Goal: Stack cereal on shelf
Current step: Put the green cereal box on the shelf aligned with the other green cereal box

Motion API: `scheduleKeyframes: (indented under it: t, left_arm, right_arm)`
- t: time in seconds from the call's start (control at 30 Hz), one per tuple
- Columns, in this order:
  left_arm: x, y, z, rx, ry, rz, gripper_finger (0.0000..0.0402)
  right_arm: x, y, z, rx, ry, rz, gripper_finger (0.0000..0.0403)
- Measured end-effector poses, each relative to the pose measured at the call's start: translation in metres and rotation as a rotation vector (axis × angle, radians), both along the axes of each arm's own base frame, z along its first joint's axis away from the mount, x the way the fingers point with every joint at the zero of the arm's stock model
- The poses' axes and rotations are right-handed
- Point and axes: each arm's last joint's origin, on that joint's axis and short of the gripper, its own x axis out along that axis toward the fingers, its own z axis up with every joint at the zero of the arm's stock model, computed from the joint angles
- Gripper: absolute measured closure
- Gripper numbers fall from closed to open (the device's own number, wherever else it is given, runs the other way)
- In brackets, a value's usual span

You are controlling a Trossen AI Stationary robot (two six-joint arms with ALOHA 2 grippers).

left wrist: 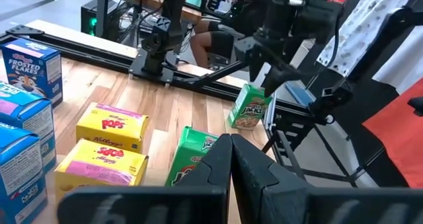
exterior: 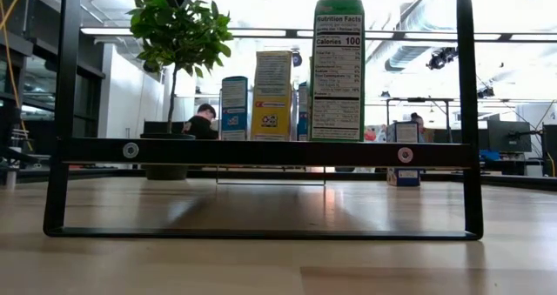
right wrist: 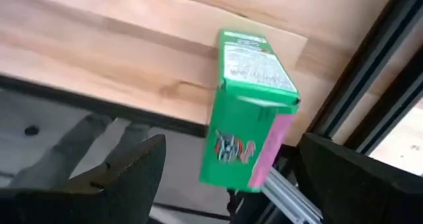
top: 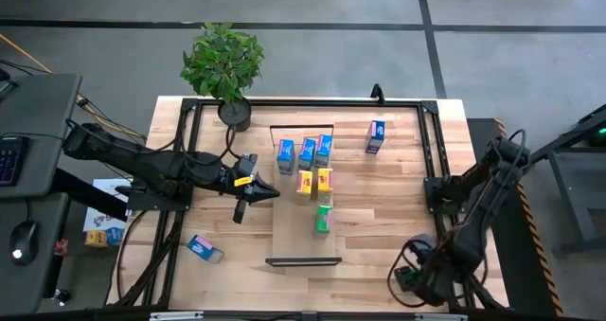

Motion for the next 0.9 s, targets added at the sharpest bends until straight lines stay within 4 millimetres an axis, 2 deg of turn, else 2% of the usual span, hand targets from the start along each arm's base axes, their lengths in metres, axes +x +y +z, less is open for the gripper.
scheduleKeyframes:
  t: [0.13,0.43,0.9]
  left_arm:
    - [0.000,0.000,0.000,0.000,0.000,0.002,0.0401]
    - [0.000,0.001,0.000,0.003,0.000,0.021,0.0402]
    - [0.000,0.001,0.000,0.003,-0.002,0.041,0.0401]
  right_arm:
    - [0.004,0.005,-0.015,-0.046,0.089,-0.012,0.0059]
    - [0.017,0.015,-0.035,-0.058,0.103,-0.032,0.0066]
    - [0.019,0.009,-0.040,-0.110,0.136,-0.059,0.0166]
